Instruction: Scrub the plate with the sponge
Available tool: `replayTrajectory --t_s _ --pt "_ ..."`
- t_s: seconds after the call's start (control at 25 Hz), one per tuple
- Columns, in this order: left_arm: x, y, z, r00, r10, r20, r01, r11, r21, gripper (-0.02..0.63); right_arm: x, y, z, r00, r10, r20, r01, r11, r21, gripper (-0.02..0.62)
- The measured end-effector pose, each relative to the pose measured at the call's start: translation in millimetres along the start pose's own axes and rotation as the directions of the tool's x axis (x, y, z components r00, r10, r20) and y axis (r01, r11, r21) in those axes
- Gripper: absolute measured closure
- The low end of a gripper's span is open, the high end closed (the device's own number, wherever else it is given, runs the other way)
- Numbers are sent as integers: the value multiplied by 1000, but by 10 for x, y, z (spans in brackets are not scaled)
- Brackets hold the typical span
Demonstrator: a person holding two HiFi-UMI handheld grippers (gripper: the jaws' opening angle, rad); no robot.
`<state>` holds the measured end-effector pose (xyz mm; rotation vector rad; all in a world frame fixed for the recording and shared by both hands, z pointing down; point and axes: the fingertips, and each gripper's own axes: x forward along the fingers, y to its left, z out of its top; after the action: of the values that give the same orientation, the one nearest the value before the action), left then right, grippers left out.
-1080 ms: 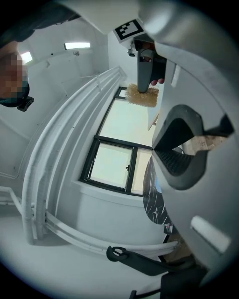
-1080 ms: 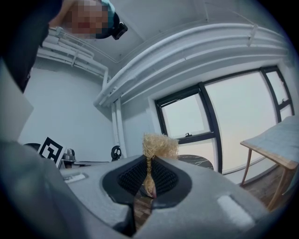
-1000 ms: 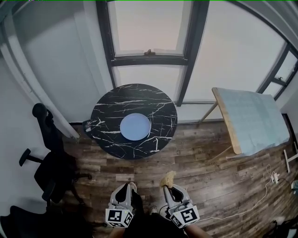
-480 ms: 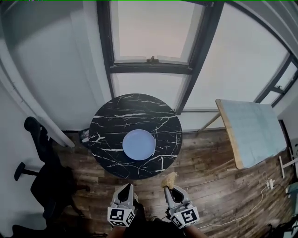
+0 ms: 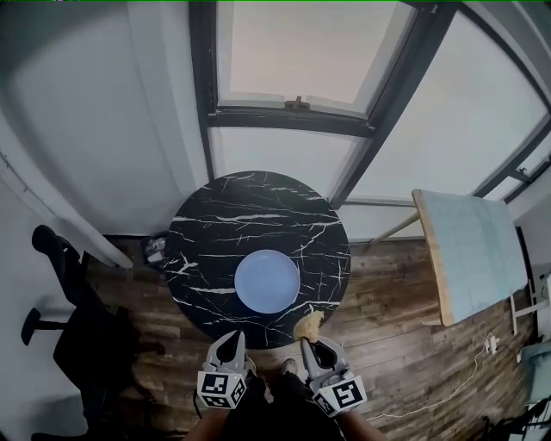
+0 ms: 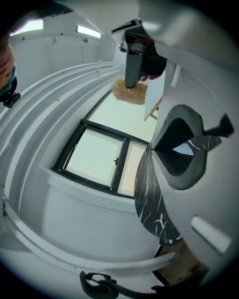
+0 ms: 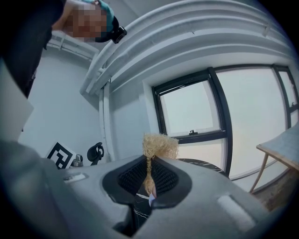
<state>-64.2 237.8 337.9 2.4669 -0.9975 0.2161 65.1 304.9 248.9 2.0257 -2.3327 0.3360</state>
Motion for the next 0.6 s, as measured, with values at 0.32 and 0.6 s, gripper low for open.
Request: replayTrajectory --t_s 0.32,0.6 --pt "694 390 -161 993 103 -59 -106 993 -45 606 624 -396 -135 994 93 -49 -93 996 -2 568" --pt "1187 649 -495 954 239 -182 -256 964 -74 604 1145 -708 -225 965 251 -78 -255 966 -34 568"
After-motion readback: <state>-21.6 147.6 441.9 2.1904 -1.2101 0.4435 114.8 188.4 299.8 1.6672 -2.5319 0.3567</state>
